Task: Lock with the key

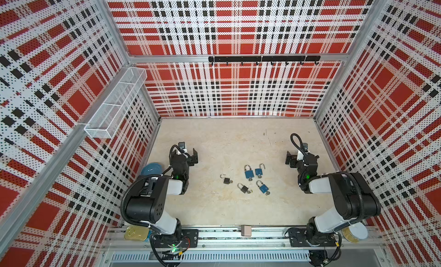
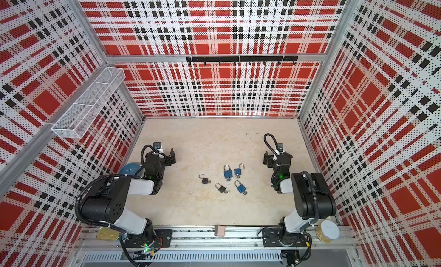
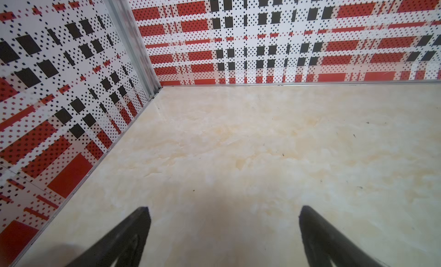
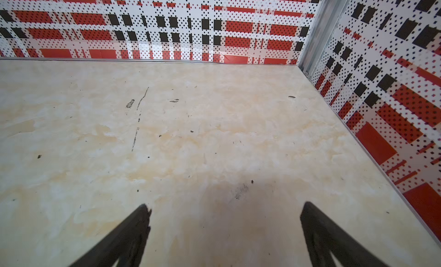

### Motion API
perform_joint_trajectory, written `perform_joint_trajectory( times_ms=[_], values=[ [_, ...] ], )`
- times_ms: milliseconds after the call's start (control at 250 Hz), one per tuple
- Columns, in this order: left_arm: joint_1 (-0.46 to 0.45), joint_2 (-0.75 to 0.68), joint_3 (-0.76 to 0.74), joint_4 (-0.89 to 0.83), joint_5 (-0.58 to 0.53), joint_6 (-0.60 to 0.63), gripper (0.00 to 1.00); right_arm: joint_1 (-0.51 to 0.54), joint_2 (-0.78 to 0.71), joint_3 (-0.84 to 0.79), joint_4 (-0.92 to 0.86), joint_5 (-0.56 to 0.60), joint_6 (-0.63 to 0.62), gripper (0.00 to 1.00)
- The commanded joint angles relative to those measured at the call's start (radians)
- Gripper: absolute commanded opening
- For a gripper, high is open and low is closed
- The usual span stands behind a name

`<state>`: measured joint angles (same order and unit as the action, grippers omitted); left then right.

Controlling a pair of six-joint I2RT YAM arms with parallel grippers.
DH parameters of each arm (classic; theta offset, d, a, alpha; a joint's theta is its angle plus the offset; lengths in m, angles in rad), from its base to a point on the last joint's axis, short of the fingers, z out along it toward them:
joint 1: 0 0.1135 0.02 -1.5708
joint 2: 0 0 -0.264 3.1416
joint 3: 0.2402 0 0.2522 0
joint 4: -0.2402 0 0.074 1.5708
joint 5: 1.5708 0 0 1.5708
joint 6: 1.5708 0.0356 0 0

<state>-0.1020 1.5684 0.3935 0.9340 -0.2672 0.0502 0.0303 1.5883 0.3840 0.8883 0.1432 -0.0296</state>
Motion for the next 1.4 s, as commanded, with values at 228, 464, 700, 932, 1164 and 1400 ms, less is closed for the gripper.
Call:
perform_joint_trajectory(
  times_ms=[228,464,700,932,1164,1400],
  values=[
    [-0.001,0.008,-0.002,0.025,0.005,-0.009,0.99,-0.001,0.001,0.004,0.059,0.011,0.004,1.0],
    [-0.001,0.007,-0.001,0.025,0.005,-0.009,0.99,-0.001,0.001,0.004,0.059,0.01,0.003,1.0],
    [0.0,0.009,-0.001,0.025,0.005,-0.009,0.99,-0.001,0.001,0.006,0.058,0.01,0.003,1.0],
    [-0.001,0.01,0.001,0.025,0.006,-0.01,1.0,-0.001,0.002,0.008,0.053,0.01,0.003,1.0],
    [0.0,0.008,-0.001,0.025,0.006,-0.009,1.0,-0.002,0.002,0.009,0.053,0.009,0.003,1.0],
    [-0.066,-0.18,0.028,-0.168,-0.115,0.031,0.83,0.029,-0.108,0.026,-0.069,0.06,-0.017,0.81]
  ],
)
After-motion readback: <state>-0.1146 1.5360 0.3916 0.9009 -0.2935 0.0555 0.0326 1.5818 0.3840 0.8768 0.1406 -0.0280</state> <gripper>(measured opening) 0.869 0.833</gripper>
